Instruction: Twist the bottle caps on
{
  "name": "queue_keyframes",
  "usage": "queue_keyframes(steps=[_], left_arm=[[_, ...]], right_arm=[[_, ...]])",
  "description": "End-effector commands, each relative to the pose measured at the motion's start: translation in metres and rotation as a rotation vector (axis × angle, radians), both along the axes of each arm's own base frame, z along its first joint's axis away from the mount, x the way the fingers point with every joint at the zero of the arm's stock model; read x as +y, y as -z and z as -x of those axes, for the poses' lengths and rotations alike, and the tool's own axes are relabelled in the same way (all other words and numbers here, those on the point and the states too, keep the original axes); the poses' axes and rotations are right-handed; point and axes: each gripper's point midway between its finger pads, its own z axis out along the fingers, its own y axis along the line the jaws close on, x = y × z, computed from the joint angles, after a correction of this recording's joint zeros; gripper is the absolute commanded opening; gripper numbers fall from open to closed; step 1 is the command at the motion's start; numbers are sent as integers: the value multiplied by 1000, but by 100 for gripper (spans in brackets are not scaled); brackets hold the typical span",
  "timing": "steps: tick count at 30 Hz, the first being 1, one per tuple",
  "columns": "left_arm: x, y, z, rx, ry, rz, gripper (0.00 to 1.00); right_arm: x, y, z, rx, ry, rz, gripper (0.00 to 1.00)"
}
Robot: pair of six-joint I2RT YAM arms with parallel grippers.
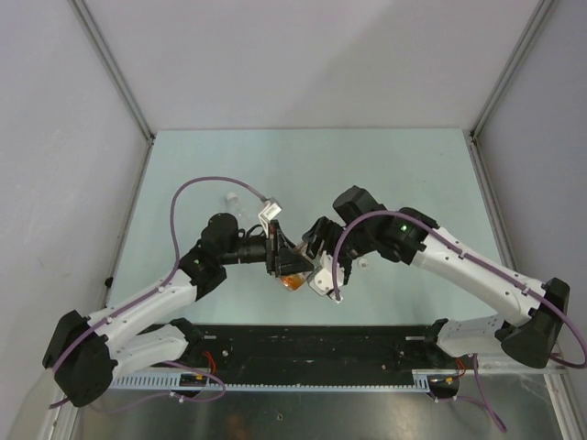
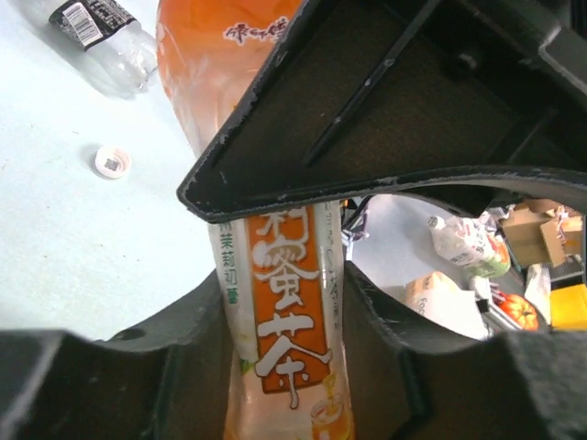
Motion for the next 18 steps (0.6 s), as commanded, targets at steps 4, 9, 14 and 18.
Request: queue_keyframes(steps=[4,9,14,18], left_arm=[[-3,-42,9,-154,63,96,29],[5,-59,0,-287,-28,123,27],[26,-72,-28,-450,-249,119,26],[51,-81,-50,-545,-454,108,19]], right_arm=[[0,-57,-15,-68,131,-192,97],[-25,-97,-37,-54,324,-347,99],[-58,-152,-54,48,527,-619,99],[-81,-208,-44,199,600,-906,99]])
